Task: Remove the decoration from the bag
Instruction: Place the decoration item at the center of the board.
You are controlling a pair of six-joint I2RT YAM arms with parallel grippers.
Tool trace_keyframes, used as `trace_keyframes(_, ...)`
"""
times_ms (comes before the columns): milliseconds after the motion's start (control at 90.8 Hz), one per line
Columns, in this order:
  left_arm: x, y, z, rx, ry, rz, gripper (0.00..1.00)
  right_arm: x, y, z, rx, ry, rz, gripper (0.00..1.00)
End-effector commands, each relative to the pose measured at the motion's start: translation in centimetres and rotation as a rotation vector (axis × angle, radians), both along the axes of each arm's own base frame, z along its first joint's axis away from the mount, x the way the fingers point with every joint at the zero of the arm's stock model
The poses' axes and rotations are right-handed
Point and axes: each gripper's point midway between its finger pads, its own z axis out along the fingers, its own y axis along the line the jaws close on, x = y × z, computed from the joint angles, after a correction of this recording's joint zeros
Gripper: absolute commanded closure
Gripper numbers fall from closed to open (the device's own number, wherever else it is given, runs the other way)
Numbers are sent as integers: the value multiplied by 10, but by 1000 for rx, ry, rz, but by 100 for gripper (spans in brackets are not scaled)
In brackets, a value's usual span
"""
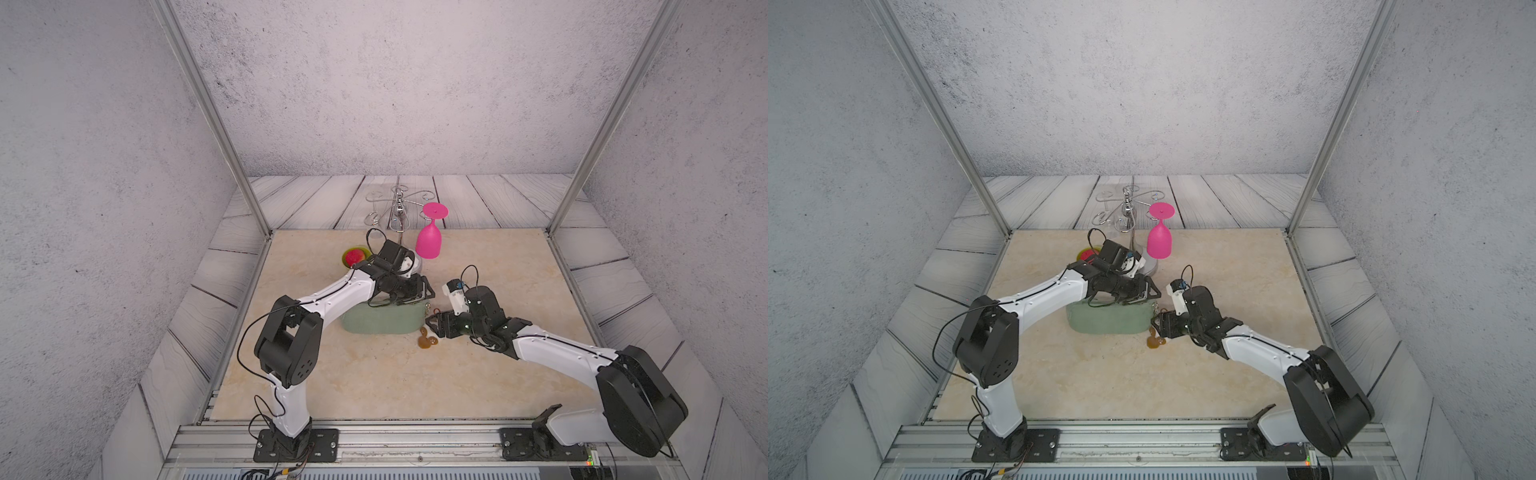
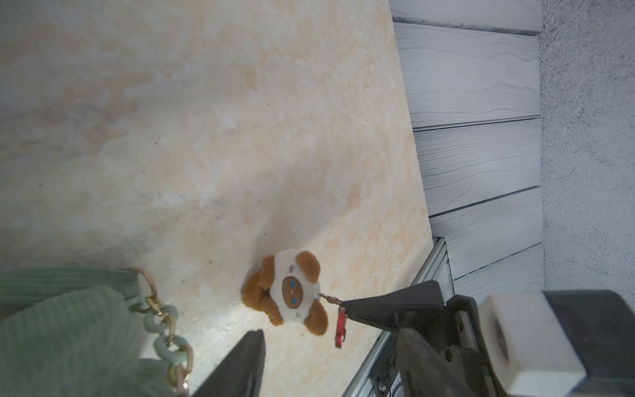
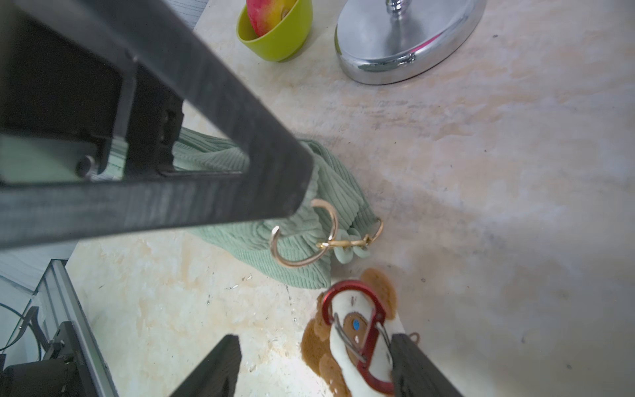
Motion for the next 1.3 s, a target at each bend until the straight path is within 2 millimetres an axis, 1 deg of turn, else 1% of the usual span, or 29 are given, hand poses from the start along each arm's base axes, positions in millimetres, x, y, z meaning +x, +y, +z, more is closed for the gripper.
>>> trace_keyframes(0, -3, 12, 0, 33, -21, 8, 34, 1, -2, 9, 4, -25, 8, 27)
trace_keyframes(77, 2, 17, 16, 32, -59, 22, 29, -2, -9, 7, -5, -21, -5, 27)
trace_keyframes(132, 5, 18, 34, 25, -98, 24, 26, -5, -14, 7, -7, -18, -15, 27)
trace_keyframes(209, 8, 16, 56, 12, -139, 14, 24, -7, -21, 12, 0, -25, -32, 27)
trace_keyframes(286, 9, 13, 70, -4, -155, 4, 23, -11, -27, 20, 8, -40, -43, 27)
trace_keyframes(319, 10, 11, 74, -13, -157, 2, 23, -12, -30, 22, 6, -40, -49, 27)
trace_keyframes(385, 10, 7, 78, -27, -155, -8, 23, -15, -34, 31, 11, -52, -55, 27)
trace_keyframes(495, 9, -3, 76, -43, -138, -29, 23, -18, -40, 38, 3, -60, -64, 26)
trace_keyframes(561, 8, -10, 72, -54, -123, -40, 25, -19, -42, 39, -5, -59, -66, 26)
trace_keyframes(716, 2, -29, 59, -93, -83, -85, 31, -19, -43, 36, -29, -42, -64, 26)
trace_keyframes(837, -8, -42, 52, -104, -65, -120, 33, -17, -43, 33, -33, -36, -64, 26)
trace_keyframes(903, -13, -46, 48, -105, -60, -132, 33, -15, -43, 33, -32, -38, -65, 26)
trace_keyframes(1112, -29, -54, 26, -105, -17, -153, 34, -13, -40, 35, -19, -36, -63, 26)
trace_keyframes(1288, -37, -62, 14, -103, 8, -171, 37, -10, -38, 39, -9, -41, -60, 26)
